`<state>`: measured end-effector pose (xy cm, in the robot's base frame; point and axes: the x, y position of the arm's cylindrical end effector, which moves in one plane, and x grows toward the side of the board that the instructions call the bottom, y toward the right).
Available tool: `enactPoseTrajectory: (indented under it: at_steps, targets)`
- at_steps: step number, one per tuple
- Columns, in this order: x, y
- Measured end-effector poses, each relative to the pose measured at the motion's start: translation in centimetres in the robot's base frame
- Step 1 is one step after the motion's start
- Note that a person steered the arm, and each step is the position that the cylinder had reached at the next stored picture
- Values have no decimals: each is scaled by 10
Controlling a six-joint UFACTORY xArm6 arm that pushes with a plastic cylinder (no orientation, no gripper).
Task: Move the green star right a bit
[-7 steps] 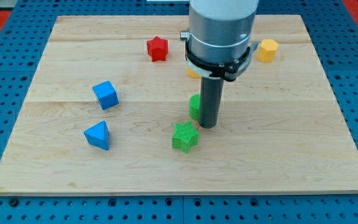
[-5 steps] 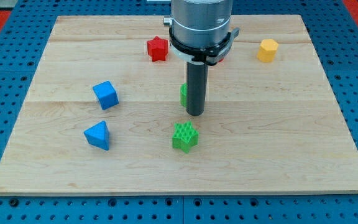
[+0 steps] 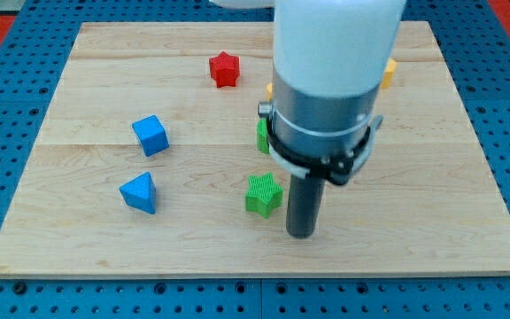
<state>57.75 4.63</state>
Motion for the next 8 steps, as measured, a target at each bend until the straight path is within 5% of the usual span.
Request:
enactPoseTrajectory:
  at_steps: [1, 8]
  targets:
    - [39, 12]
    - [27, -32]
